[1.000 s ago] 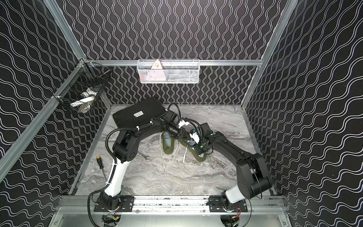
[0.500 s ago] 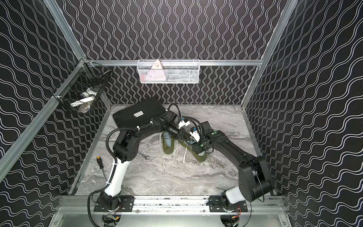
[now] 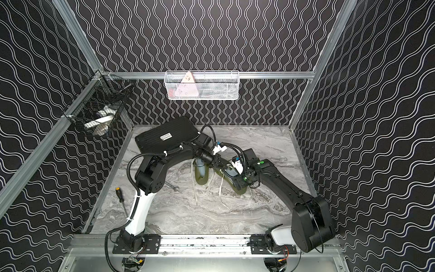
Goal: Insert the insole into the shoe
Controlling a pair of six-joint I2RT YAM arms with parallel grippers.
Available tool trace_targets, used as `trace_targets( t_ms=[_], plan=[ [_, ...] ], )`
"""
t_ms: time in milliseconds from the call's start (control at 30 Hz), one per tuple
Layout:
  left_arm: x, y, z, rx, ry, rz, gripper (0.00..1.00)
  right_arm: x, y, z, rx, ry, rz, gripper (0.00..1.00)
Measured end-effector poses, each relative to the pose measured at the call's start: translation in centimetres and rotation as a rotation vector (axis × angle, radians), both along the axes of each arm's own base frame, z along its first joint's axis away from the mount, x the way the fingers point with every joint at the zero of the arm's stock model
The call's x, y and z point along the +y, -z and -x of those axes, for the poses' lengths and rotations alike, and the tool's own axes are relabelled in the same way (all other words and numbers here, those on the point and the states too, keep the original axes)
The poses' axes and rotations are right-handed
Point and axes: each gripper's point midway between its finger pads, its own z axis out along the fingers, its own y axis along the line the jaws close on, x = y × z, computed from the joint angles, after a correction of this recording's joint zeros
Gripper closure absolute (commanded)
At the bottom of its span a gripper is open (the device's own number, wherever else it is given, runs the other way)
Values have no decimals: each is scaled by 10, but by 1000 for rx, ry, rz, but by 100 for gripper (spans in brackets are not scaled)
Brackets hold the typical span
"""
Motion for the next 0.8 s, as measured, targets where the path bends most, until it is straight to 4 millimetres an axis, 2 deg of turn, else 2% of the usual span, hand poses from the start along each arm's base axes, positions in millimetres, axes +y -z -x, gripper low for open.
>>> trace_targets(
  t_ms=[267, 433, 633, 800],
  plan=[
    [0, 0, 0, 14, -8, -3, 100, 6, 9, -2, 47, -8, -7, 22],
    [0, 0, 0, 16, -9, -3, 100, 7, 8, -2, 44, -10, -6, 31],
    [0, 0, -1, 16, -10, -4, 100, 7, 9, -3, 45, -12, 16, 31],
    [0, 2, 0, 24, -15, -5, 100, 8, 14, 2, 58, -11, 31, 27]
  ],
)
